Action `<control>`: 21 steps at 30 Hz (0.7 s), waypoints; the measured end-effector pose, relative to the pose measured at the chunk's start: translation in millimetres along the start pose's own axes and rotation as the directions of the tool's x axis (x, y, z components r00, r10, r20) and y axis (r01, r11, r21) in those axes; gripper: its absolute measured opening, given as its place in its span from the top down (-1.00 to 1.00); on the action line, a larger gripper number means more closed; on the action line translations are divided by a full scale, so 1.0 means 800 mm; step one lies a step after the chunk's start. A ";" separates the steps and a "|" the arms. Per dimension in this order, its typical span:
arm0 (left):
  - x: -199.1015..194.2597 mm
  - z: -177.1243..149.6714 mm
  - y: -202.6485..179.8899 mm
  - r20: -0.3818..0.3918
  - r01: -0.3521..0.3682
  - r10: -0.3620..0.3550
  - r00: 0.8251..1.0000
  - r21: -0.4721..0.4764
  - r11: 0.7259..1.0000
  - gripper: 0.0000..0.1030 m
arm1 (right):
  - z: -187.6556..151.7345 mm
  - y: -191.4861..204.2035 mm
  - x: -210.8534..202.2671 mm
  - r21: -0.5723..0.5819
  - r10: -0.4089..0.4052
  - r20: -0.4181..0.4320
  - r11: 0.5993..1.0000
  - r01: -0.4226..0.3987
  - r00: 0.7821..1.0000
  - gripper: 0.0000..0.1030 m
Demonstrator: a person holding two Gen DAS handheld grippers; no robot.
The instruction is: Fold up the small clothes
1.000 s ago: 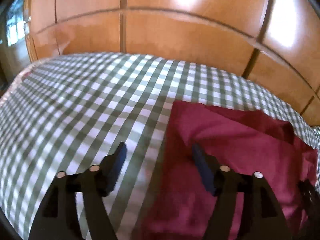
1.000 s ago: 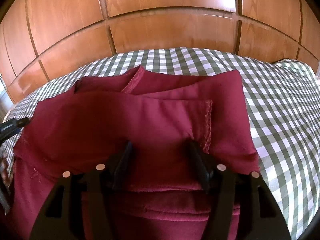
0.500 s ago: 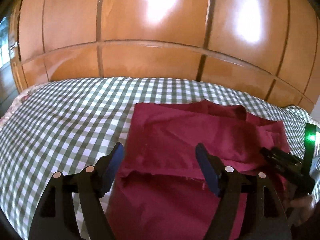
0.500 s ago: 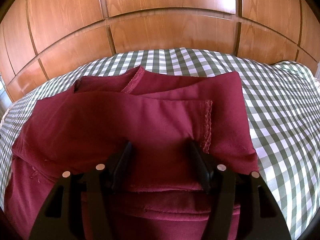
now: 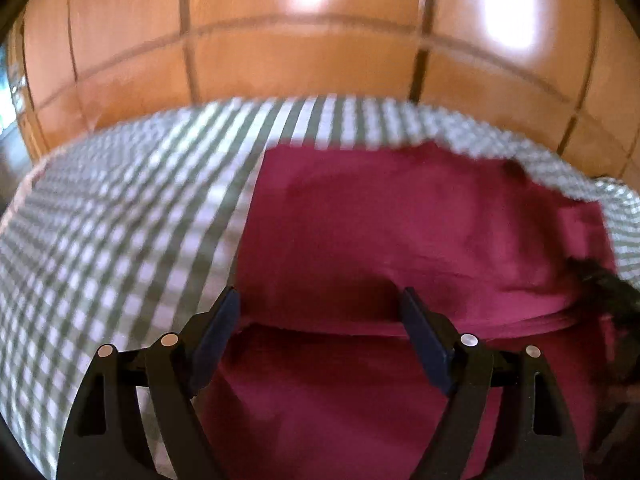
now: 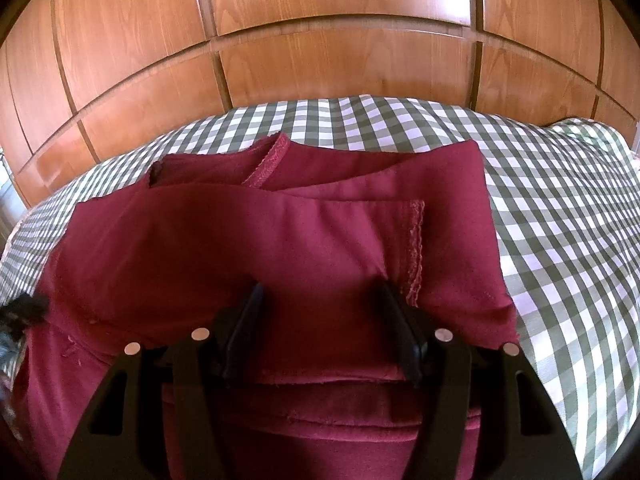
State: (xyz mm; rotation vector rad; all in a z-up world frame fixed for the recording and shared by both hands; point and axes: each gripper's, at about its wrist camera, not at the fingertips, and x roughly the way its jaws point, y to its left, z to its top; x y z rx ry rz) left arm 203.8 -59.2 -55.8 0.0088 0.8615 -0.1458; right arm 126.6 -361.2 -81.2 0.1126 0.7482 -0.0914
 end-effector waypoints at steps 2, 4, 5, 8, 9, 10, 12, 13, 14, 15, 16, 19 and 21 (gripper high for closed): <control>0.002 -0.003 0.005 0.000 0.017 -0.017 1.000 -0.020 1.000 -0.60 | 0.000 0.001 0.000 0.000 -0.001 0.000 1.000 0.001 1.000 -0.19; 0.001 -0.004 0.007 -0.002 0.016 -0.016 1.000 -0.022 1.000 -0.60 | -0.001 0.001 0.000 0.000 0.000 -0.001 1.000 0.000 1.000 -0.19; -0.002 -0.005 0.010 -0.001 0.016 -0.016 1.000 -0.027 1.000 -0.60 | -0.001 0.001 0.000 0.000 -0.001 -0.001 1.000 0.001 1.000 -0.19; -0.017 -0.013 0.022 -0.021 0.042 -0.044 0.999 -0.060 0.997 -0.60 | -0.001 0.002 0.000 -0.001 -0.004 -0.004 1.000 0.004 1.000 -0.19; -0.020 -0.018 0.024 -0.023 0.045 -0.046 0.999 -0.063 0.997 -0.60 | 0.000 0.002 0.000 -0.003 -0.006 -0.007 1.000 0.006 1.000 -0.20; -0.028 -0.023 0.029 -0.019 0.039 -0.040 0.999 -0.061 0.997 -0.60 | 0.002 0.003 -0.002 -0.007 -0.012 -0.017 1.000 0.012 1.000 -0.23; -0.044 -0.035 0.039 -0.016 0.043 -0.044 0.999 -0.055 0.998 -0.60 | 0.006 0.005 -0.007 -0.013 -0.012 -0.048 1.000 0.012 0.999 -0.60; -0.054 -0.044 0.047 -0.016 0.050 -0.051 0.999 -0.052 0.997 -0.60 | 0.008 0.006 -0.014 -0.019 0.010 -0.079 1.000 -0.012 0.997 -0.69; -0.061 -0.052 0.053 -0.018 0.052 -0.053 0.998 -0.045 0.998 -0.60 | 0.009 0.007 -0.021 -0.024 0.024 -0.090 0.999 -0.027 0.996 -0.82; -0.071 -0.064 0.063 -0.022 0.056 -0.057 0.998 -0.036 0.998 -0.60 | 0.008 0.007 -0.031 -0.029 0.017 -0.087 0.999 -0.020 0.996 -0.85; -0.077 -0.071 0.069 -0.025 0.065 -0.066 0.998 -0.033 0.997 -0.60 | 0.004 0.003 -0.047 -0.038 -0.009 -0.067 0.999 0.007 0.998 -0.85; -0.096 -0.100 0.092 -0.049 0.110 -0.112 0.992 -0.051 0.993 -0.51 | -0.011 -0.018 -0.079 -0.019 0.005 -0.065 1.000 -0.006 0.998 -0.85; -0.108 -0.122 0.105 -0.076 0.151 -0.158 0.985 -0.086 0.985 -0.44 | -0.026 -0.035 -0.095 0.003 0.007 -0.085 1.000 -0.006 0.996 -0.85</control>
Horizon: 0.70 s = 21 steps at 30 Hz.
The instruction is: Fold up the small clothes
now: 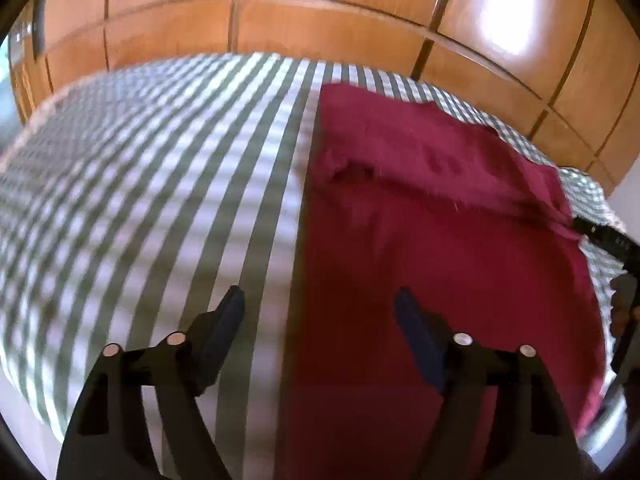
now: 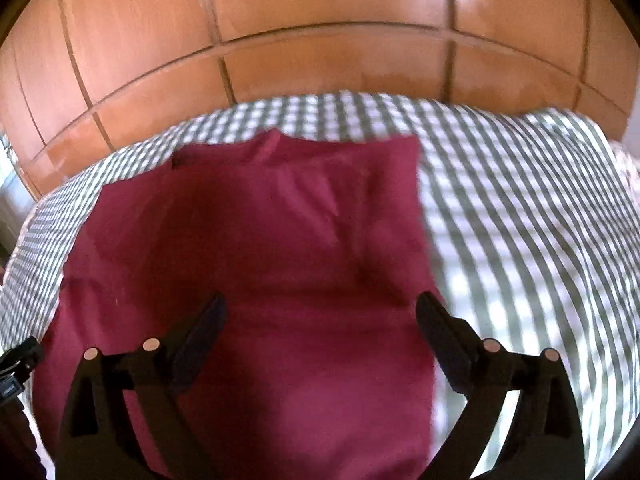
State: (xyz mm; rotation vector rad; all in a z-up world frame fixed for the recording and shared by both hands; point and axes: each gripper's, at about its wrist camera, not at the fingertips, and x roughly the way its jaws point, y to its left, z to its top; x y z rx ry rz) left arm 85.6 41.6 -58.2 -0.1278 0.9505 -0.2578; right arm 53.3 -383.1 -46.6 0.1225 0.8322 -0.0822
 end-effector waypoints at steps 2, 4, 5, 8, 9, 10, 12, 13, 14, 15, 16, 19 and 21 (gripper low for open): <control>-0.013 -0.020 0.007 -0.007 0.031 -0.031 0.999 -0.014 0.999 -0.39 | -0.026 -0.017 -0.012 0.009 -0.005 -0.040 1.000 0.005 0.999 -0.85; -0.027 -0.039 0.010 -0.011 0.058 -0.058 0.998 -0.007 0.998 -0.31 | -0.056 -0.034 -0.023 0.021 -0.010 -0.088 1.000 0.012 0.996 -0.84; -0.034 -0.047 0.011 -0.019 0.075 -0.075 0.997 -0.007 0.997 -0.25 | -0.070 -0.040 -0.029 0.034 -0.003 -0.112 0.999 0.007 0.994 -0.81; -0.054 -0.074 0.014 -0.060 0.120 -0.119 0.991 0.018 0.993 -0.10 | -0.116 -0.055 -0.054 0.065 0.029 -0.164 0.998 -0.018 0.986 -0.68; -0.058 -0.080 0.015 -0.070 0.134 -0.131 0.989 0.028 0.991 -0.10 | -0.133 -0.057 -0.070 0.070 0.040 -0.173 0.997 -0.029 0.984 -0.65; -0.065 -0.089 0.015 -0.095 0.173 -0.169 0.981 0.041 0.984 -0.09 | -0.142 -0.057 -0.079 0.077 0.053 -0.186 0.996 -0.040 0.981 -0.61; -0.072 -0.102 0.015 -0.133 0.207 -0.198 0.971 0.059 0.977 -0.09 | -0.164 -0.058 -0.098 0.089 0.080 -0.223 0.994 -0.061 0.972 -0.41; -0.075 -0.110 0.013 -0.153 0.227 -0.215 0.965 0.068 0.971 -0.09 | -0.178 -0.060 -0.107 0.104 0.097 -0.247 0.992 -0.074 0.964 -0.36; -0.076 -0.117 0.010 -0.170 0.248 -0.233 0.957 0.072 0.966 -0.06 | -0.187 -0.060 -0.111 0.119 0.111 -0.267 0.990 -0.082 0.957 -0.28; -0.075 -0.121 0.007 -0.180 0.254 -0.237 0.955 0.078 0.964 0.09 | -0.196 -0.060 -0.113 0.131 0.123 -0.286 0.987 -0.089 0.950 -0.26; -0.072 -0.127 0.002 -0.201 0.252 -0.230 0.952 0.091 0.964 0.18 | -0.207 -0.060 -0.114 0.137 0.136 -0.307 0.986 -0.098 0.942 -0.25; -0.069 -0.130 -0.005 -0.209 0.243 -0.217 0.954 0.112 0.964 0.64 | -0.224 -0.063 -0.103 0.170 0.154 -0.359 0.981 -0.098 0.921 0.13; -0.075 -0.126 -0.005 -0.196 0.252 -0.227 0.954 0.112 0.961 0.80 | -0.223 -0.058 -0.102 0.158 0.169 -0.384 0.981 -0.116 0.908 0.84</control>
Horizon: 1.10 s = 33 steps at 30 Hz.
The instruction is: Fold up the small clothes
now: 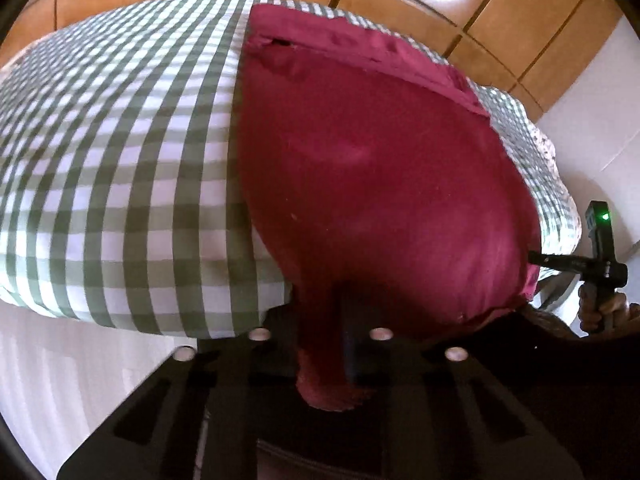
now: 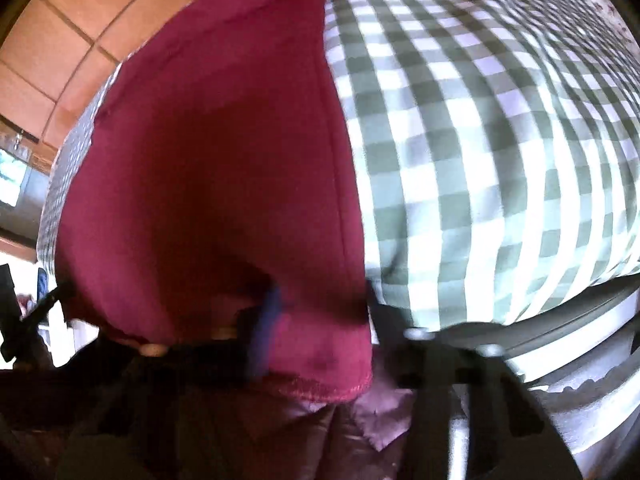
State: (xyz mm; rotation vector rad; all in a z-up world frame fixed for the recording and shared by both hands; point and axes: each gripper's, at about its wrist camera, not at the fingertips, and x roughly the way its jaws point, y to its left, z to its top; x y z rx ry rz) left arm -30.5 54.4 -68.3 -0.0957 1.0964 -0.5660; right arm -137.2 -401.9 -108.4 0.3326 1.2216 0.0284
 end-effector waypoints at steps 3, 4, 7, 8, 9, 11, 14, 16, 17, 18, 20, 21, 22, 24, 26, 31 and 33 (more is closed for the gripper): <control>-0.018 0.013 0.005 0.033 0.089 -0.087 0.996 -0.048 0.995 0.86 | 0.004 0.017 -0.015 -0.039 0.093 0.005 0.995 -0.093 0.996 0.84; -0.025 0.022 0.007 0.052 0.139 -0.136 0.989 -0.069 0.988 0.87 | 0.011 0.024 -0.025 -0.046 0.149 0.029 0.988 -0.147 0.988 0.84; -0.035 0.046 0.014 0.106 0.228 -0.217 0.970 -0.102 0.968 0.87 | 0.036 0.029 -0.044 -0.013 0.253 0.098 0.967 -0.253 0.962 0.84; -0.037 0.057 0.017 0.124 0.255 -0.241 0.962 -0.112 0.960 0.87 | 0.047 0.030 -0.048 0.001 0.271 0.124 0.962 -0.273 0.955 0.84; -0.037 0.071 0.020 0.147 0.290 -0.271 0.951 -0.126 0.949 0.87 | 0.057 0.029 -0.050 0.017 0.289 0.145 0.956 -0.294 0.946 0.84; -0.033 0.097 0.025 0.172 0.324 -0.299 0.939 -0.140 0.936 0.87 | 0.080 0.024 -0.051 0.056 0.320 0.183 0.941 -0.335 0.930 0.84; -0.025 0.142 0.034 0.208 0.323 -0.289 0.935 -0.155 0.934 0.87 | 0.116 0.019 -0.049 0.084 0.302 0.238 0.940 -0.330 0.923 0.84; -0.011 0.172 0.042 0.221 0.317 -0.277 0.935 -0.173 0.933 0.87 | 0.142 0.009 -0.044 0.125 0.286 0.267 0.937 -0.327 0.920 0.84; -0.003 0.184 0.044 0.221 0.303 -0.262 0.939 -0.173 0.937 0.87 | 0.153 0.005 -0.041 0.146 0.273 0.277 0.936 -0.321 0.921 0.84; 0.007 0.200 0.045 0.219 0.269 -0.228 0.949 -0.177 0.947 0.87 | 0.164 0.001 -0.037 0.158 0.264 0.283 0.935 -0.316 0.922 0.83; 0.020 0.220 0.051 0.221 0.231 -0.186 0.957 -0.198 0.953 0.86 | 0.180 -0.006 -0.037 0.167 0.231 0.286 0.943 -0.286 0.930 0.69; 0.026 0.230 0.059 0.225 0.223 -0.174 0.959 -0.217 0.950 0.64 | 0.190 -0.010 -0.036 0.178 0.219 0.296 0.944 -0.279 0.930 0.25; 0.029 0.239 0.067 0.237 0.209 -0.151 0.960 -0.242 0.948 0.42 | 0.195 -0.013 -0.038 0.184 0.228 0.311 0.938 -0.294 0.923 -0.09; 0.022 0.240 0.077 0.282 0.188 -0.109 0.953 -0.270 0.944 -0.44 | 0.197 -0.029 -0.053 0.196 0.239 0.364 0.925 -0.325 0.900 -0.58; 0.014 0.234 0.086 0.310 0.223 -0.138 0.941 -0.258 0.940 -0.44 | 0.195 -0.036 -0.062 0.183 0.241 0.391 0.926 -0.332 0.888 -0.62; 0.022 0.190 0.098 0.225 0.189 -0.140 0.964 -0.218 0.957 -0.44 | 0.163 -0.059 -0.067 0.208 0.172 0.363 0.943 -0.260 0.916 -0.68; 0.027 0.169 0.093 0.195 0.169 -0.134 0.972 -0.178 0.969 -0.44 | 0.144 -0.056 -0.061 0.188 0.143 0.337 0.958 -0.215 0.931 -0.68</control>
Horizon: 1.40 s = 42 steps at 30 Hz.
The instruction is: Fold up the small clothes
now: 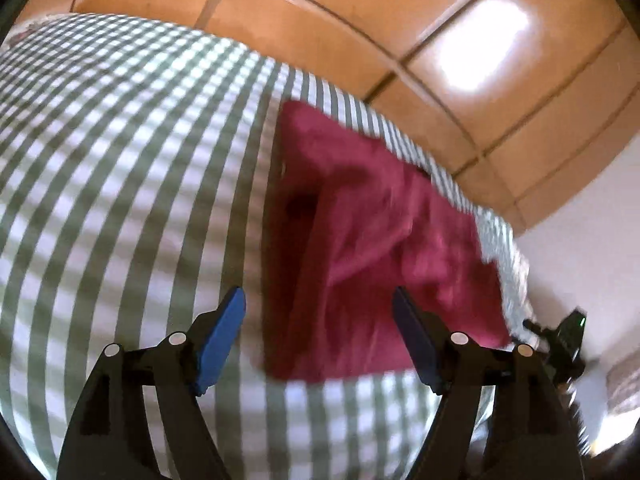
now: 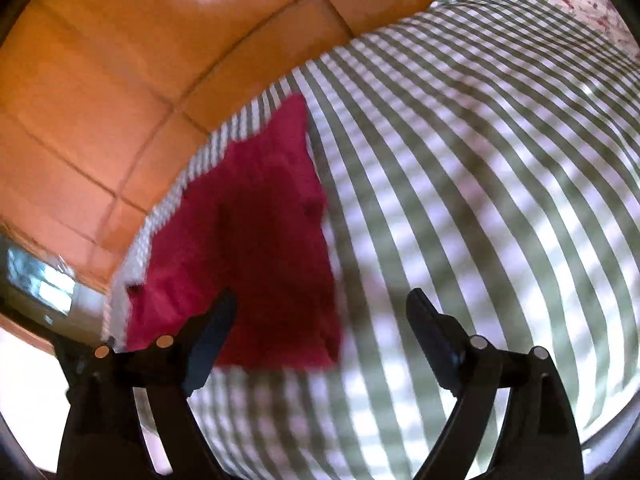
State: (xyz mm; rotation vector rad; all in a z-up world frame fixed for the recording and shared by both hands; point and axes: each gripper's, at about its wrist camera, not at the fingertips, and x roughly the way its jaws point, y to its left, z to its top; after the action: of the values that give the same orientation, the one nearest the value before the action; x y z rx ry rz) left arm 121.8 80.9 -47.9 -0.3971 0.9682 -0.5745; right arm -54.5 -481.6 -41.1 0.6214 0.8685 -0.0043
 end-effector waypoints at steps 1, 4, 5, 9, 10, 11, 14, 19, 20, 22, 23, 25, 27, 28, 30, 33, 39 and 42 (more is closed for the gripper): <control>0.003 -0.007 -0.002 -0.012 -0.002 0.002 1.000 0.017 1.000 -0.44 | -0.011 0.002 0.003 -0.026 -0.016 -0.012 1.000 0.016 1.000 -0.67; 0.019 -0.020 -0.010 -0.042 0.005 -0.003 0.999 0.036 0.999 -0.43 | -0.025 0.023 0.031 -0.125 -0.083 -0.029 0.989 0.078 0.996 -0.51; 0.024 -0.021 -0.012 -0.044 0.013 -0.011 0.999 0.043 0.999 -0.29 | -0.027 0.029 0.039 -0.146 -0.103 -0.026 0.984 0.098 0.994 -0.35; 0.039 -0.021 -0.014 -0.071 0.000 0.002 0.997 0.031 1.000 0.46 | -0.027 0.065 0.069 -0.267 -0.198 -0.018 0.945 0.186 0.980 0.49; 0.035 -0.023 -0.014 -0.069 0.005 -0.003 0.998 0.022 1.000 0.51 | -0.028 0.072 0.069 -0.281 -0.200 -0.027 0.942 0.184 0.979 0.57; 0.031 -0.026 -0.013 -0.067 0.013 -0.011 0.998 0.021 1.000 0.58 | -0.029 0.074 0.069 -0.296 -0.205 -0.024 0.936 0.189 0.978 0.62; 0.013 -0.040 -0.009 -0.062 0.056 -0.055 0.997 0.004 0.998 0.65 | -0.033 0.076 0.055 -0.301 -0.183 -0.031 0.939 0.166 0.983 0.66; -0.015 -0.078 -0.012 -0.096 0.089 -0.089 0.991 0.002 0.996 0.66 | -0.061 0.062 0.014 -0.293 -0.149 -0.083 0.949 0.119 0.985 0.67; -0.021 -0.087 -0.013 -0.103 0.091 -0.091 0.991 0.000 0.996 0.66 | -0.068 0.060 0.007 -0.296 -0.148 -0.094 0.948 0.115 0.984 0.67; -0.035 -0.110 -0.015 -0.123 0.089 -0.089 0.988 -0.003 0.996 0.66 | -0.084 0.056 -0.005 -0.307 -0.153 -0.124 0.946 0.109 0.980 0.67; -0.042 -0.120 -0.017 -0.130 0.085 -0.085 0.988 -0.006 0.996 0.66 | -0.095 0.054 -0.011 -0.310 -0.157 -0.140 0.945 0.107 0.978 0.67; -0.052 -0.135 -0.021 -0.142 0.073 -0.074 0.987 -0.007 0.997 0.64 | -0.111 0.049 -0.019 -0.317 -0.167 -0.168 0.943 0.107 0.972 0.67; -0.059 -0.142 -0.029 -0.157 -0.018 0.023 0.987 0.034 0.999 0.42 | -0.119 0.045 -0.024 -0.315 -0.169 -0.181 0.943 0.106 0.969 0.60; -0.064 -0.141 -0.035 -0.147 -0.096 0.106 0.983 0.073 0.993 0.31 | -0.120 0.043 -0.026 -0.312 -0.175 -0.183 0.944 0.112 0.967 0.54; -0.075 -0.131 -0.048 -0.083 -0.155 0.167 0.982 0.136 0.979 -0.09 | -0.114 0.043 -0.028 -0.305 -0.200 -0.178 0.942 0.140 0.963 0.32; -0.078 -0.107 -0.072 -0.002 -0.184 0.188 0.982 0.212 0.960 -0.15 | -0.097 0.047 -0.031 -0.308 -0.227 -0.131 0.935 0.178 0.965 0.15; -0.024 -0.060 -0.116 0.027 -0.218 0.228 0.973 0.425 0.879 -0.15 | -0.061 0.078 -0.026 -0.360 -0.267 0.017 0.898 0.255 0.964 -0.02; -0.001 -0.064 -0.119 0.004 -0.230 0.262 0.965 0.489 0.841 -0.14 | -0.047 0.086 -0.022 -0.381 -0.270 0.057 0.884 0.271 0.961 -0.05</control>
State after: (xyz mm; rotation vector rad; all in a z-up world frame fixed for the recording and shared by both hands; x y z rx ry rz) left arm 51.2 3.2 -21.0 0.1993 0.8802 -0.5736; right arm -75.4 -410.1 -11.9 0.1258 0.9178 -0.0851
